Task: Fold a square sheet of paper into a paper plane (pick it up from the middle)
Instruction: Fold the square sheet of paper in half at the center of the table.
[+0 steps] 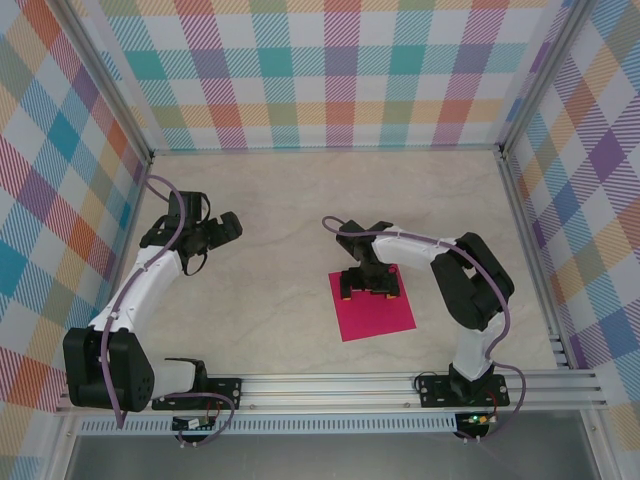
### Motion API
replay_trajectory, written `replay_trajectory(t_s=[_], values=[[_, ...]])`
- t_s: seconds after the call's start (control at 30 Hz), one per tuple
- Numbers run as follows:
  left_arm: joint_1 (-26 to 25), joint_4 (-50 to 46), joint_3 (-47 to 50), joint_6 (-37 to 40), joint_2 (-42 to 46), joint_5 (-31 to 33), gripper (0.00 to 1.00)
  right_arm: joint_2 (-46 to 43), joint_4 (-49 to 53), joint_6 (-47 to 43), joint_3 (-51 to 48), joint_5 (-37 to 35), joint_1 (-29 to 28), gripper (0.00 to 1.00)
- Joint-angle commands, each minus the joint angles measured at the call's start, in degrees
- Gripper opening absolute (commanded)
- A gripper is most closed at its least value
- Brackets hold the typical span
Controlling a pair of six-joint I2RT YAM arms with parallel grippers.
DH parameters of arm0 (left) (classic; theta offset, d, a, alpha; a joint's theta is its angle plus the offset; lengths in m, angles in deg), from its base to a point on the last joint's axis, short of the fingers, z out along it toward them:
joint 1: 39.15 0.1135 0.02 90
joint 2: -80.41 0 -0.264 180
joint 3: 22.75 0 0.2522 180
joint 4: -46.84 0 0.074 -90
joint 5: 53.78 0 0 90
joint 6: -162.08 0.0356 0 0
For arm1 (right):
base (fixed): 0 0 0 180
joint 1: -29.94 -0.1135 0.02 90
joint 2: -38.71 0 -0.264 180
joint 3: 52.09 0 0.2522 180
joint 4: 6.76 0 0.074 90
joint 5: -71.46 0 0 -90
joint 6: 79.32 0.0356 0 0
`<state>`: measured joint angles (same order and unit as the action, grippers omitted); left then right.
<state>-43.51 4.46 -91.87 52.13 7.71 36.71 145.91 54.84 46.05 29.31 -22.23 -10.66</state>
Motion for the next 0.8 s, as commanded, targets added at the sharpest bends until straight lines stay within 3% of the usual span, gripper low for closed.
replay_trajectory(t_s=[0.0, 0.37, 0.53, 0.63, 0.77], values=[[0.44, -1.57, -1.66, -0.09, -0.66, -0.11, 1.0, 4.51, -2.43, 0.74, -4.15, 1.62, -0.09, 0.95], [0.45, -1.7, -1.62, -0.14, -1.29, -0.97, 1.0, 1.22, -4.28, 1.14, -4.02, 3.71, -0.09, 0.84], [0.39, -1.3, -0.94, -0.75, -1.19, -3.13, 1.0, -5.07, -7.53, 2.46, -3.87, 6.21, -0.09, 0.54], [0.32, 1.09, 0.6, -1.93, -0.86, -8.68, 0.98, -8.23, -11.55, 3.17, -4.33, 9.47, -0.01, 0.35], [-0.33, 2.89, 2.78, -4.88, -0.41, -14.15, 0.94, -11.0, -20.97, 4.78, -4.85, 19.52, 0.33, 0.28]])
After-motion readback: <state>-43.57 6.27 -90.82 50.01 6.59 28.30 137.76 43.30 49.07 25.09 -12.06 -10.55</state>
